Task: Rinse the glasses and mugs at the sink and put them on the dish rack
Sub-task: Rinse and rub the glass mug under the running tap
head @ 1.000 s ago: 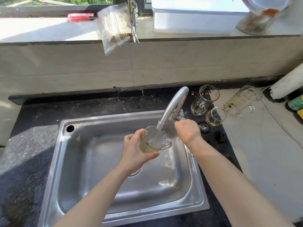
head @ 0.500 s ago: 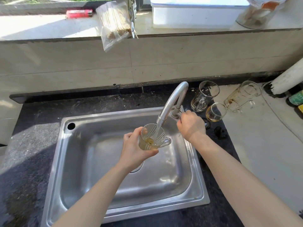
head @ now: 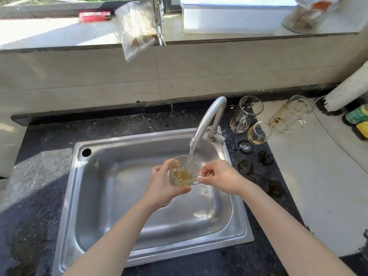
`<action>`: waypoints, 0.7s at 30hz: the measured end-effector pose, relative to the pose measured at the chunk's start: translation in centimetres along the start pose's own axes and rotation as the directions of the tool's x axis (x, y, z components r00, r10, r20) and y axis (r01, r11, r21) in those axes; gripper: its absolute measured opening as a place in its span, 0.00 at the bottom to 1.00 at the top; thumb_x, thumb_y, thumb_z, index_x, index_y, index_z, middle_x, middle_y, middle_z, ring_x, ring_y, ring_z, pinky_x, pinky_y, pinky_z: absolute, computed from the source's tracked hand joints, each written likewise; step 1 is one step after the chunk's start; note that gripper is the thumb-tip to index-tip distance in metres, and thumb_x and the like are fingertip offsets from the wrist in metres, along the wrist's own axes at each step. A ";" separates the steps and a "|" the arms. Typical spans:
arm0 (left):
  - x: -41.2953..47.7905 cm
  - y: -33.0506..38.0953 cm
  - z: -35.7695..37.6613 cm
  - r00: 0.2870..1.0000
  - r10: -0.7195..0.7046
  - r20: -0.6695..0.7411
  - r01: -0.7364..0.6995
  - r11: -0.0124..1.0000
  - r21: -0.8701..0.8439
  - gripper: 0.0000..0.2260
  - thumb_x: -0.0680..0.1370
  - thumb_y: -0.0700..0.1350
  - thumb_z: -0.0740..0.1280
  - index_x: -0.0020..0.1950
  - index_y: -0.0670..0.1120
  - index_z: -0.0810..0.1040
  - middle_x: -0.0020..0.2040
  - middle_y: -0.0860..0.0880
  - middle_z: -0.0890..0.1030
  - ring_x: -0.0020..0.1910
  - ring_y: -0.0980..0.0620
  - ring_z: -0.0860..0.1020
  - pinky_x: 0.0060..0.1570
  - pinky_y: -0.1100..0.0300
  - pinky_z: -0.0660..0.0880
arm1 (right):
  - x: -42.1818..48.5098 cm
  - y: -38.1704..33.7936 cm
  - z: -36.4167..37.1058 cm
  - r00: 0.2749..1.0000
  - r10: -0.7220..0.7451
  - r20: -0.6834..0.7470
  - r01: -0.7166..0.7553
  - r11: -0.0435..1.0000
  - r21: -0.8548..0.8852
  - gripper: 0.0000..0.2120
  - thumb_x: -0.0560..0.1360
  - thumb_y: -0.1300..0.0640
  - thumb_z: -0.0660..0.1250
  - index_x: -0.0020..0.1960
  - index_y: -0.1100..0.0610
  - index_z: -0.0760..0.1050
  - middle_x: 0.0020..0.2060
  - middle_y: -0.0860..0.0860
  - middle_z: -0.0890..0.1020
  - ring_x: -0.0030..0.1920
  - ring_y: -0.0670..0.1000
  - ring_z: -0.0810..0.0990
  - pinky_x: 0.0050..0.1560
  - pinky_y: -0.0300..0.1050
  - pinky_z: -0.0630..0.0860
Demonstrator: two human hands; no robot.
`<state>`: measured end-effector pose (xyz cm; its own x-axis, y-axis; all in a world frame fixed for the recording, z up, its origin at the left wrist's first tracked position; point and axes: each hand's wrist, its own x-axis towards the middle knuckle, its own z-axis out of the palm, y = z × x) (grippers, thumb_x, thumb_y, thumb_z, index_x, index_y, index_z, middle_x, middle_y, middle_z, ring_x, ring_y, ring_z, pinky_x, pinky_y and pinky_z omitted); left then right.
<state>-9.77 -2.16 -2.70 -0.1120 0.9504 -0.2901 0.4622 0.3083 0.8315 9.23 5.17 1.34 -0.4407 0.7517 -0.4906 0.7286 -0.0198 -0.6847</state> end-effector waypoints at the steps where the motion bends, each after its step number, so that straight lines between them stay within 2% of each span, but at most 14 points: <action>1: -0.2 -0.2 -0.1 1.000 -0.007 0.002 0.007 1.000 -0.002 0.32 0.62 0.48 0.80 0.62 0.57 0.71 0.58 0.64 0.74 0.61 0.58 0.63 0.52 0.80 0.60 | -0.1 -0.1 0.3 1.000 -0.001 0.014 0.001 1.000 0.004 0.05 0.72 0.57 0.73 0.39 0.56 0.80 0.31 0.47 0.76 0.33 0.46 0.72 0.37 0.39 0.68; 4: 0.3 -0.2 -0.6 1.000 -0.018 -0.010 0.018 1.000 -0.023 0.32 0.62 0.48 0.80 0.63 0.57 0.71 0.59 0.61 0.74 0.62 0.58 0.63 0.52 0.76 0.61 | 0.1 -0.4 0.7 0.999 0.000 -0.036 0.001 1.000 0.021 0.05 0.72 0.56 0.73 0.40 0.57 0.81 0.31 0.49 0.77 0.33 0.46 0.72 0.39 0.41 0.70; 7: 1.3 0.7 -0.4 0.999 0.005 0.048 -0.003 0.999 -0.050 0.34 0.62 0.45 0.80 0.64 0.58 0.70 0.58 0.60 0.74 0.62 0.58 0.63 0.52 0.76 0.61 | 0.0 0.0 0.0 0.994 -0.010 -0.104 0.014 0.999 0.031 0.06 0.72 0.56 0.73 0.39 0.57 0.80 0.32 0.50 0.79 0.33 0.45 0.74 0.40 0.41 0.72; 9: 1.4 0.6 -0.3 0.994 -0.002 0.111 0.006 0.999 -0.040 0.34 0.62 0.45 0.80 0.64 0.57 0.71 0.58 0.61 0.74 0.63 0.58 0.63 0.53 0.76 0.61 | -0.6 0.1 -0.3 0.999 0.002 -0.053 -0.001 1.000 0.021 0.09 0.72 0.57 0.73 0.35 0.55 0.77 0.28 0.47 0.75 0.30 0.43 0.71 0.34 0.34 0.68; 11: 1.4 -0.1 -0.4 0.993 -0.024 0.119 0.029 0.999 -0.045 0.33 0.61 0.46 0.81 0.62 0.57 0.71 0.57 0.63 0.75 0.63 0.57 0.64 0.54 0.74 0.62 | -0.7 -0.2 -0.1 1.000 0.001 -0.016 -0.001 1.000 0.002 0.11 0.72 0.56 0.73 0.33 0.54 0.75 0.27 0.46 0.72 0.28 0.43 0.68 0.31 0.33 0.64; 13: 1.6 -0.5 -0.5 0.996 -0.035 0.088 0.041 0.997 -0.064 0.32 0.61 0.47 0.81 0.61 0.58 0.71 0.56 0.61 0.76 0.63 0.56 0.66 0.58 0.67 0.65 | -0.3 -0.5 -0.1 0.998 -0.006 -0.058 0.005 1.000 -0.017 0.13 0.73 0.56 0.72 0.31 0.53 0.73 0.26 0.46 0.71 0.28 0.43 0.68 0.31 0.35 0.64; 16: 2.1 -0.4 -0.4 0.991 -0.035 0.131 0.042 0.998 -0.054 0.32 0.60 0.47 0.81 0.61 0.56 0.72 0.56 0.60 0.76 0.62 0.56 0.68 0.57 0.69 0.65 | 0.0 -0.2 -0.2 0.998 0.021 -0.064 -0.021 1.000 -0.007 0.11 0.72 0.56 0.73 0.32 0.56 0.76 0.27 0.47 0.74 0.29 0.43 0.70 0.33 0.36 0.67; 18: 2.2 -0.6 -0.4 0.986 -0.037 0.164 0.044 0.998 -0.039 0.33 0.59 0.48 0.82 0.60 0.56 0.73 0.56 0.60 0.76 0.63 0.56 0.69 0.60 0.64 0.66 | -0.3 -0.1 -0.1 0.999 0.037 -0.025 -0.037 0.999 0.011 0.10 0.72 0.57 0.73 0.34 0.56 0.77 0.27 0.46 0.75 0.28 0.42 0.71 0.32 0.33 0.67; 21: 2.0 -1.1 -0.2 0.991 -0.062 0.122 0.074 0.992 -0.099 0.32 0.57 0.50 0.82 0.56 0.60 0.73 0.56 0.58 0.78 0.61 0.56 0.72 0.59 0.63 0.69 | -0.1 -0.4 0.1 0.998 0.041 -0.056 -0.041 0.999 -0.007 0.08 0.72 0.56 0.72 0.36 0.57 0.78 0.28 0.47 0.75 0.30 0.44 0.71 0.32 0.35 0.67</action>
<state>-10.72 -0.57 -4.07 -0.0321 0.9175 -0.3965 0.3630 0.3803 0.8507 8.90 5.03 1.65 -0.3806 0.7858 -0.4875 0.7498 -0.0463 -0.6601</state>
